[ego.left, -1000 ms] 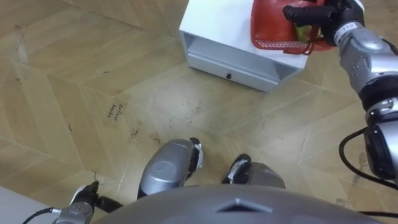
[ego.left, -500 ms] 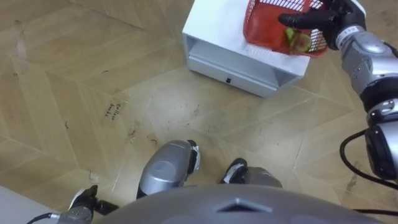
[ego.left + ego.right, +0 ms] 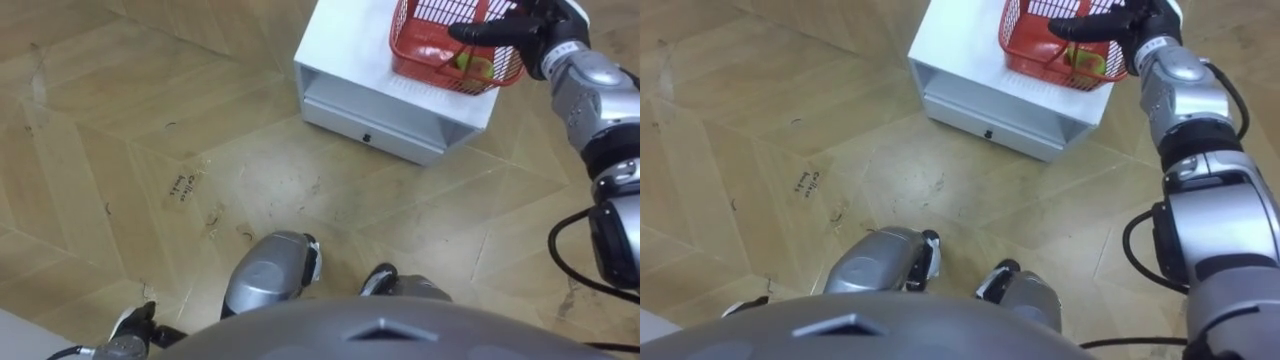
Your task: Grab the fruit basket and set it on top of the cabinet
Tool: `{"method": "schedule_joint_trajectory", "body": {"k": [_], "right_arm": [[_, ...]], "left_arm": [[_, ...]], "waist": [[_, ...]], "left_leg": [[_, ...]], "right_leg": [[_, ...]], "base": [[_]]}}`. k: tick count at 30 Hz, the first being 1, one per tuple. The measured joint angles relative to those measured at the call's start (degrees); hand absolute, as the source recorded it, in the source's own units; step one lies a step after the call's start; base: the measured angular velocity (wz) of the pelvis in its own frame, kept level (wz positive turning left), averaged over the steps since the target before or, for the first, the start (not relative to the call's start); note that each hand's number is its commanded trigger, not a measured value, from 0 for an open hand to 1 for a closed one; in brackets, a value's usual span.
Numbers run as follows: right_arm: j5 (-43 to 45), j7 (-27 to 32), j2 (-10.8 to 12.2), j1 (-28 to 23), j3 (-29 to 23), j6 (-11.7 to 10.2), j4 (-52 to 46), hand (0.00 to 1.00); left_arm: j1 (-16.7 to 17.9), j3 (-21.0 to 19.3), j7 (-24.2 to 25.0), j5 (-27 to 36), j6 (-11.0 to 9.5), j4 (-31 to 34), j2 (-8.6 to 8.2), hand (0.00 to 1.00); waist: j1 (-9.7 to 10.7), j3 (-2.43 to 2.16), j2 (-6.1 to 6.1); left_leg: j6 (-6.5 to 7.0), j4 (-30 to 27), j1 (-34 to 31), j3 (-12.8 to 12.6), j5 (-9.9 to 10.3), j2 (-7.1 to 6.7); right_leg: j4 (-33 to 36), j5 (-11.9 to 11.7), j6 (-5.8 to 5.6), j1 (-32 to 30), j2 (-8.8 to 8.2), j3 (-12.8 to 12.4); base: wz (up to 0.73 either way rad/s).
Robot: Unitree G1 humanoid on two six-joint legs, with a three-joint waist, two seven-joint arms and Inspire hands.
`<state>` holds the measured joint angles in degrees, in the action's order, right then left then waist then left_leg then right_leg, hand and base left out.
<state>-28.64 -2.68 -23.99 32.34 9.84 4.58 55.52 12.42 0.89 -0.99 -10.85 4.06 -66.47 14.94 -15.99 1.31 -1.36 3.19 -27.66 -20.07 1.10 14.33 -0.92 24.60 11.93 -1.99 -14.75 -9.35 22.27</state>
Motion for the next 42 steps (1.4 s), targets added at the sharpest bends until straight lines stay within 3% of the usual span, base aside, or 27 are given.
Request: {"method": "schedule_joint_trajectory", "body": {"k": [8,15,20,22,26,30,35,39,42], "right_arm": [[-0.01,-0.66,0.00,-0.03,0.14,-0.25,-0.07,0.00],[-0.04,-0.45,-0.03,-0.04,0.06,-0.99,-0.99,0.00],[-0.04,0.28,-0.19,-0.35,-0.35,-1.31,-7.73,0.00],[0.44,0.67,-0.22,-3.01,-1.00,-2.72,-12.17,0.00],[1.03,0.66,-0.22,-10.46,-2.47,-2.87,-18.04,0.00],[4.54,1.32,-0.20,-15.83,-5.55,-2.80,-23.66,0.00],[4.34,3.31,-0.17,-20.78,-7.63,-3.11,-30.17,0.00],[3.96,5.22,1.65,-26.45,-10.63,-3.96,-33.91,0.00],[4.41,6.83,2.71,-29.62,-11.27,-4.89,-36.14,0.00]], "left_arm": [[0.86,0.07,0.00,0.03,0.31,1.87,0.04,0.00],[0.96,-0.18,0.49,-0.08,0.25,2.42,0.05,0.00],[0.78,-1.48,0.36,-0.07,0.53,2.87,0.04,0.00],[0.70,-2.30,-0.09,-0.14,0.49,3.01,0.14,0.00],[0.76,-3.42,-0.14,-0.32,0.86,2.90,-0.27,0.00],[0.87,-5.24,-2.27,-1.18,0.92,3.90,-0.82,0.00],[0.98,-5.51,-4.83,-1.22,0.90,5.61,-1.10,0.00],[1.04,-5.84,-7.65,-1.19,0.91,6.85,-2.97,0.00],[0.92,-5.88,-8.35,-1.11,0.74,7.51,-4.13,0.00]], "waist": [[0.21,0.08,-0.16],[0.20,0.18,-1.94],[2.45,0.07,-2.30],[3.39,-0.25,-2.80],[3.64,-0.70,-3.70],[6.48,-1.02,-4.24],[8.72,-1.03,-4.03],[10.51,-0.84,-3.30],[11.37,-1.39,-2.42]], "left_leg": [[-0.15,1.50,1.35,0.01,-0.13,-0.05],[-0.58,4.01,3.23,-0.51,-0.49,0.13],[-0.58,4.44,4.26,-1.24,-0.52,0.20],[-0.58,5.63,6.12,-2.26,-0.52,0.27],[-0.57,8.42,11.05,-3.42,-0.52,0.47],[-0.57,9.91,12.93,-4.03,-0.53,0.61],[-0.64,11.12,15.16,-5.89,-0.57,1.10],[-0.73,13.04,18.49,-6.53,-0.60,1.31],[-0.95,14.24,19.41,-6.78,-0.75,1.41]], "right_leg": [[-1.13,-0.08,-0.14,1.13,0.11,0.14],[-2.67,-0.08,-0.14,1.99,0.56,-0.38],[-3.34,-0.07,-0.15,2.56,0.61,-1.38],[-5.30,-0.33,-0.58,4.38,1.11,-1.74],[-8.29,-0.96,-1.08,8.71,1.71,-3.08],[-9.62,-1.37,-1.27,10.23,2.34,-4.09],[-10.19,-1.65,-1.12,11.28,2.81,-5.28],[-12.29,-2.12,-1.30,14.59,3.53,-6.23],[-13.16,-2.59,-1.24,15.07,3.86,-6.52]], "base": [[0.00],[-0.03],[-0.07],[-0.11],[-0.18],[-0.09],[-0.20],[-0.05],[-0.09]]}}
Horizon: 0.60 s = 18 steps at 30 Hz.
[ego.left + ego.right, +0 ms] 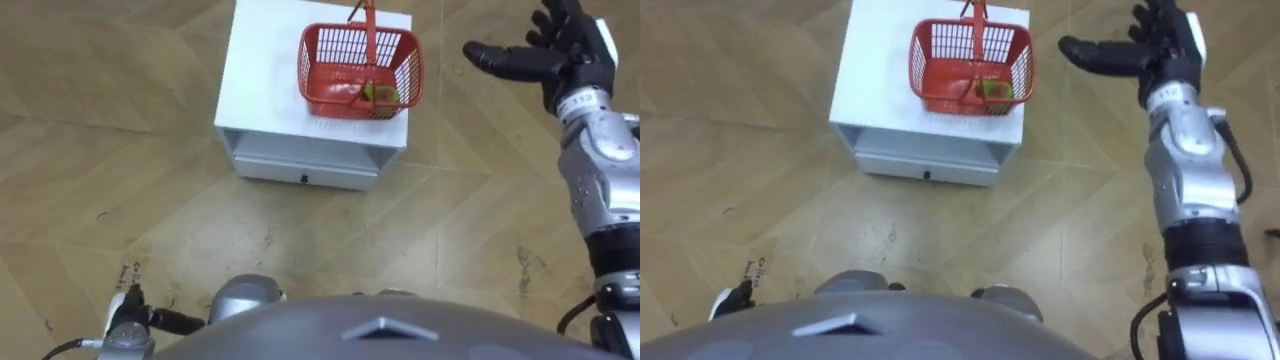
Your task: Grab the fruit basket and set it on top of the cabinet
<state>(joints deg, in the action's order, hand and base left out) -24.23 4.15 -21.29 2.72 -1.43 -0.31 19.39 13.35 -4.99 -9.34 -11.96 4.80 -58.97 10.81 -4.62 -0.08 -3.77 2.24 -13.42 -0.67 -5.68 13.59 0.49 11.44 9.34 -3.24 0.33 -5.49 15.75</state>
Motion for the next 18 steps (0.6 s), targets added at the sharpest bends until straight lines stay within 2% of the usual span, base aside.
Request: {"method": "schedule_joint_trajectory", "body": {"k": [3,6,7,9,10,11,14,18], "right_arm": [[0.34,2.80,1.52,-3.62,-0.25,-0.85,0.11,0.00],[0.17,5.59,5.00,-6.38,-1.70,-1.08,2.77,0.00],[0.44,6.44,6.58,-7.57,-2.41,-1.61,5.38,0.00],[1.12,7.14,8.16,-8.66,-2.31,-2.93,12.53,0.00],[2.19,7.39,8.95,-9.66,-2.37,-2.91,17.21,0.00],[2.41,7.43,9.28,-10.22,-2.37,-2.90,19.30,0.00],[2.67,7.45,10.55,-11.56,-2.48,-2.79,33.81,0.00],[4.70,7.08,10.64,-12.36,-2.70,-2.78,42.13,0.00]], "left_arm": [[0.05,-0.02,-1.86,1.18,-0.08,1.16,-0.83,0.00],[-0.06,-0.02,-2.62,1.25,-0.26,1.83,-1.42,0.00],[0.10,-0.15,-2.75,1.26,-0.56,1.85,-1.47,0.00],[0.24,-0.58,-3.55,1.17,-1.21,1.56,-1.65,0.00],[0.11,-1.15,-4.09,1.48,-1.67,1.49,-2.00,0.00],[0.05,-1.57,-4.23,1.91,-2.00,1.48,-2.22,0.00],[0.24,-1.81,-4.29,5.15,-2.89,1.38,-2.95,0.00],[0.51,-2.01,-3.73,5.06,-3.46,1.02,-3.26,0.00]], "waist": [[0.56,-0.18,0.43],[1.81,-0.20,0.64],[2.24,-0.24,0.64],[2.92,-0.20,0.67],[2.95,-0.27,0.62],[3.05,-0.27,0.70],[3.74,-0.25,1.21],[4.40,-0.13,1.57]], "left_leg": [[-0.11,0.83,1.45,-0.76,-0.07,0.10],[-0.25,1.19,2.23,-0.76,-0.15,0.15],[-0.33,1.85,2.86,-0.74,-0.21,0.11],[-0.36,2.10,3.69,-0.77,-0.22,0.11],[-0.36,2.25,3.84,-0.80,-0.22,0.08],[-0.36,2.47,3.87,-0.80,-0.22,0.06],[-0.36,2.93,4.19,-0.83,-0.23,-0.02],[-0.36,3.20,4.88,-0.76,-0.22,0.04]], "right_leg": [[-0.86,-0.02,0.01,0.80,0.41,-1.17],[-1.10,-0.02,0.01,1.36,0.53,-1.40],[-1.80,-0.02,0.01,2.05,0.60,-1.37],[-2.12,-0.02,0.01,2.67,0.67,-1.50],[-2.23,-0.02,0.00,2.87,0.67,-1.71],[-2.41,-0.02,0.00,2.91,0.68,-1.75],[-2.67,-0.07,-0.08,2.99,0.74,-2.22],[-2.75,-0.08,-0.09,3.49,0.94,-3.15]], "base": [[-0.14],[-0.04],[0.00],[-0.02],[-0.04],[-0.05],[-0.06],[-0.14]]}}
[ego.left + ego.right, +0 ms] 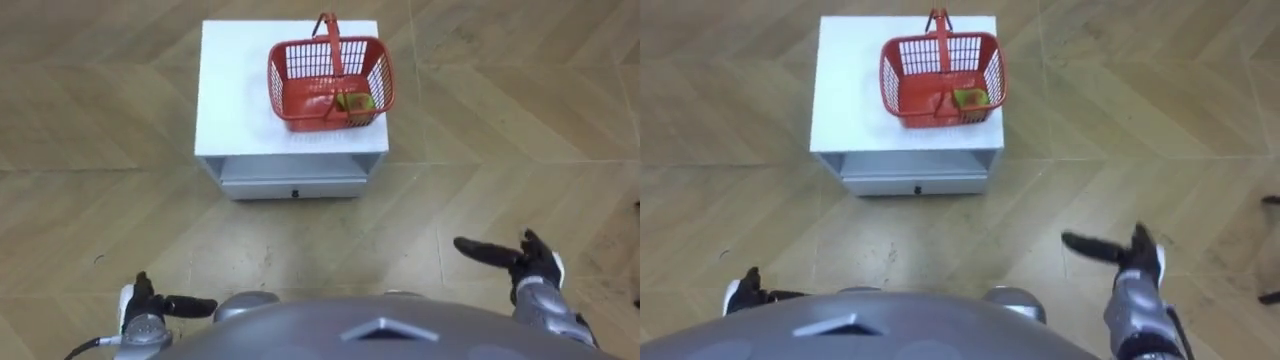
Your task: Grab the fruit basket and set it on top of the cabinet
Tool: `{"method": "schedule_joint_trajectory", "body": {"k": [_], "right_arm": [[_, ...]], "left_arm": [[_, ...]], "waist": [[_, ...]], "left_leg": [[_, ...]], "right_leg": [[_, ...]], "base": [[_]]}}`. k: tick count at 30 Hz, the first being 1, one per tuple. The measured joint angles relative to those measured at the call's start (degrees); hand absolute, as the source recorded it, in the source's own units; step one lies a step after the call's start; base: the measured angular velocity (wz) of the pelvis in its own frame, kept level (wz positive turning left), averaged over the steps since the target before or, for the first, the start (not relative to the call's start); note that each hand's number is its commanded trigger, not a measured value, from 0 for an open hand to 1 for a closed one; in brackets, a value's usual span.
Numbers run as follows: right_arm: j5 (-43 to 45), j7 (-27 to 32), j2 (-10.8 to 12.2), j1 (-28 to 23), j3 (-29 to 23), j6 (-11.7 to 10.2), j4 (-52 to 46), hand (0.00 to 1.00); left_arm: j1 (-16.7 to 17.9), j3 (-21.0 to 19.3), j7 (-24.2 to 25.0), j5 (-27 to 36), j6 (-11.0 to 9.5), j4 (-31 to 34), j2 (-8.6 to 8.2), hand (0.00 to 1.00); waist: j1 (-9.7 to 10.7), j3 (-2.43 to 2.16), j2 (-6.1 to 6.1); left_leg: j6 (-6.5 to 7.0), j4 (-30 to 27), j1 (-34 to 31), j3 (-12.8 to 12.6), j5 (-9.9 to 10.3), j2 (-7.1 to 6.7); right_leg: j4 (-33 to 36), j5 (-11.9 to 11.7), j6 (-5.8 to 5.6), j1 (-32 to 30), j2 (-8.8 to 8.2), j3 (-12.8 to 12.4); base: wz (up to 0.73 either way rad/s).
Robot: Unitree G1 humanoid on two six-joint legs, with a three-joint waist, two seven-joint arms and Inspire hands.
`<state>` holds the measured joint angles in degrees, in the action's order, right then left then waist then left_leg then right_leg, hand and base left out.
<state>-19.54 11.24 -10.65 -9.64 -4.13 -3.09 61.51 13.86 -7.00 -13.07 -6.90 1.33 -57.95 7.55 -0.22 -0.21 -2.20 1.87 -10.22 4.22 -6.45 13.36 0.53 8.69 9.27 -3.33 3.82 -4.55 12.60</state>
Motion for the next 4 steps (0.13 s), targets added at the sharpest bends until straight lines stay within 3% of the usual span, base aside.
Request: {"method": "schedule_joint_trajectory", "body": {"k": [4], "right_arm": [[3.46,-1.19,0.72,-0.34,-1.66,0.17,5.68,0.00]], "left_arm": [[-0.10,-0.67,0.89,-0.25,-0.46,-1.18,-0.03,0.00]], "waist": [[-0.04,0.03,0.31]], "left_leg": [[-0.05,0.76,0.48,0.15,0.02,0.09]], "right_leg": [[0.18,-0.02,0.02,0.12,0.19,0.14]], "base": [[-0.01]]}}
